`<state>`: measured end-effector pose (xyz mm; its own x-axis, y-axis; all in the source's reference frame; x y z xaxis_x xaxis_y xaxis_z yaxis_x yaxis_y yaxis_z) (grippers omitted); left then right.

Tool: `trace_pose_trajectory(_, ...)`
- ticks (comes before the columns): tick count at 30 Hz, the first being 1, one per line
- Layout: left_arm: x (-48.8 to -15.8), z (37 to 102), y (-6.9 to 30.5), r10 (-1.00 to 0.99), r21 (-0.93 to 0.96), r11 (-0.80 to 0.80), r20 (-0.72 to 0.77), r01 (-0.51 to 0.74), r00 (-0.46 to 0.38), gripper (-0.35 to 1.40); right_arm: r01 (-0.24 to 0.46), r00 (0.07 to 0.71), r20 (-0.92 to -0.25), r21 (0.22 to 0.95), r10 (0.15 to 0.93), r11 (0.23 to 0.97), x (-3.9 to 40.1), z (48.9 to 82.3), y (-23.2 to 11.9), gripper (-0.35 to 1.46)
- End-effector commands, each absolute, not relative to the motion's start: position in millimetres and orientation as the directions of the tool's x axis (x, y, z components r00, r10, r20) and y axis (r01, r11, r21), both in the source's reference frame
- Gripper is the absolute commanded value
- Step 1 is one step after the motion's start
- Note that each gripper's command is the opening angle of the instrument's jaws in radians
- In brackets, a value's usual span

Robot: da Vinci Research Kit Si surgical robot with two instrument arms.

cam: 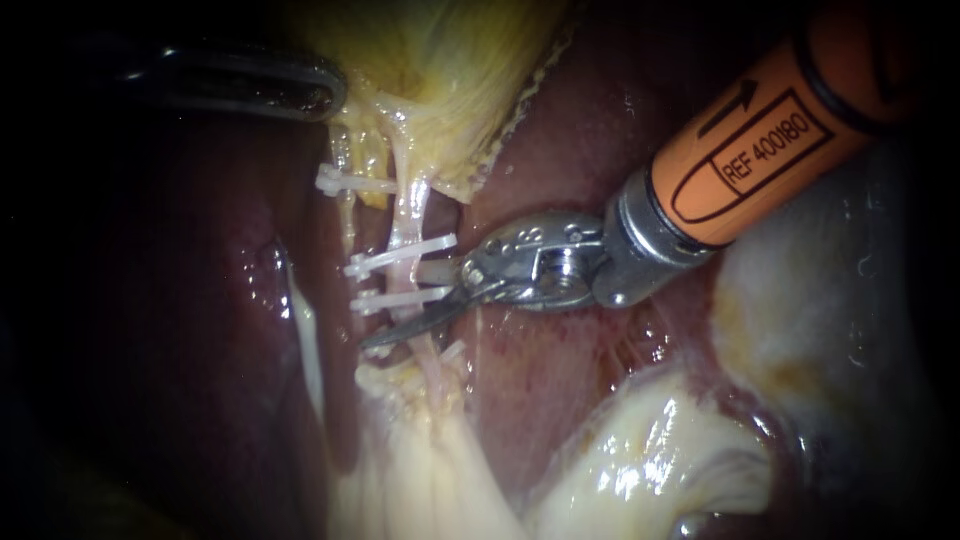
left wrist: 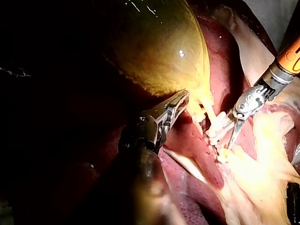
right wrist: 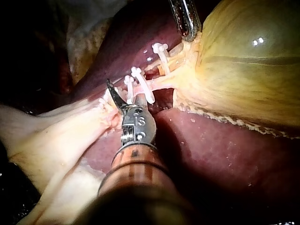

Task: Go to the cutting position right tube

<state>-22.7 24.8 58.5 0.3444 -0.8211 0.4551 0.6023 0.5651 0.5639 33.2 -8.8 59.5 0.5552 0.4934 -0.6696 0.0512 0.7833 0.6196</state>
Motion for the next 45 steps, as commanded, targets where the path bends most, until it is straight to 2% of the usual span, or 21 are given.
trace_pose_trajectory(1, -22.7, 58.5, 24.8, -0.821, 0.564, 0.566, 0.455, 0.602, 0.345, -0.35, 0.051, 0.555, -0.67, 0.62, 0.493, 0.783, 33.2, 59.5, -8.8, 1.43)
trace_pose_trajectory(8, -22.7, 58.5, 24.8, -0.821, 0.566, 0.566, 0.455, 0.6, 0.345, -0.35, 0.038, 0.556, -0.655, 0.635, 0.512, 0.772, 32.7, 59.4, -8.7, 1.43)
trace_pose_trajectory(11, -22.7, 58.5, 24.8, -0.821, 0.566, 0.566, 0.455, 0.599, 0.345, -0.35, 0.015, 0.557, -0.62, 0.673, 0.553, 0.74, 32.2, 59.2, -8.3, 1.42)
trace_pose_trajectory(19, -22.6, 58.5, 24.7, -0.821, 0.566, 0.566, 0.455, 0.599, 0.346, -0.35, 0.035, 0.554, -0.497, 0.816, 0.668, 0.578, 30.0, 60.0, -6.7, 1.32)
trace_pose_trajectory(25, -22.5, 58.5, 24.7, -0.82, 0.566, 0.566, 0.455, 0.599, 0.346, -0.35, 0.039, 0.536, -0.417, 0.881, 0.734, 0.472, 29.2, 61.2, -5.9, 1.32)
trace_pose_trajectory(29, -22.5, 58.5, 24.7, -0.82, 0.566, 0.567, 0.455, 0.599, 0.346, -0.35, 0.042, 0.535, -0.381, 0.904, 0.754, 0.426, 29.0, 61.4, -5.8, 1.3)
trace_pose_trajectory(43, -22.6, 58.5, 24.7, -0.821, 0.566, 0.566, 0.455, 0.599, 0.346, -0.35, 0.11, 0.465, -0.387, 0.918, 0.797, 0.382, 30.6, 61.6, -6.4, 1.3)
trace_pose_trajectory(45, -22.6, 58.5, 24.7, -0.821, 0.566, 0.566, 0.455, 0.599, 0.346, -0.35, 0.134, 0.453, -0.421, 0.904, 0.786, 0.406, 31.0, 61.7, -6.4, 1.32)
